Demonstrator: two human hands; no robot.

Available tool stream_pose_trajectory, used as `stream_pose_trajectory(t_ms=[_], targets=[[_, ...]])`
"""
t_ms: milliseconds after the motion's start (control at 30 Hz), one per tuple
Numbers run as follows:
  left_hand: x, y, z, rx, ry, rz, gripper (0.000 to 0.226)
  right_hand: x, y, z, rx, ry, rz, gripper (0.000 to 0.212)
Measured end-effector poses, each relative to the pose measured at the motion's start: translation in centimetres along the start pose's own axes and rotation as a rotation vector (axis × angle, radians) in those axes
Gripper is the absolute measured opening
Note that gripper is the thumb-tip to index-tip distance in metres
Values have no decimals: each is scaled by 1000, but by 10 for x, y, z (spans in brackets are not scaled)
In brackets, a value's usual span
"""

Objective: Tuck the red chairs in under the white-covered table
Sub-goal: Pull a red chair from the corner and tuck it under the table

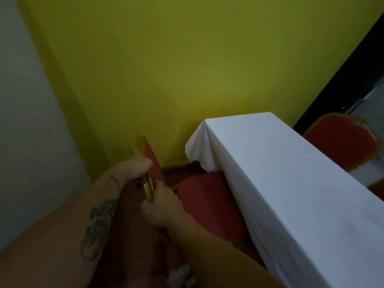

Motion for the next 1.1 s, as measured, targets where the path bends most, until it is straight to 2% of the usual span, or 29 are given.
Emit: stream_pose_trajectory(t_ms=[167, 300, 400, 533, 600, 733, 900, 1000, 1100], targets=[[27, -4, 53, 33, -38, -1, 79, -14, 16, 34, 102, -97, 161, 63], [43, -8, 59, 8, -22, 51, 80, -17, 26, 54, 149, -86, 222, 55], [59, -7, 59, -4, -15, 103, 85, -21, 33, 63, 126, -46, 246, 57], [84, 3, 60, -29, 16, 185, 77, -33, 54, 74, 99, 28, 253, 56], [89, 10, 59, -48, 35, 204, 74, -39, 60, 73, 76, 42, 237, 48], [91, 12, 52, -49, 40, 190, 75, -39, 60, 63, 49, 16, 245, 59], [94, 10, 36, 14, 27, 219, 80, -45, 59, 44, 17, 29, 257, 54], [102, 17, 31, 70, 66, 210, 81, -52, 62, 33, 41, 29, 225, 63], [107, 26, 22, 69, 56, 197, 77, -54, 68, 25, 66, 35, 184, 53]])
Point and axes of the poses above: each hand's wrist, its own z-axis away from the middle knuckle, its own x-axis out of the palm, y = z × x, the point moved 4 cm from there along -z, towards the middle knuckle, and after that the axes turned 2 degrees about -x, right-handed, at the moved point
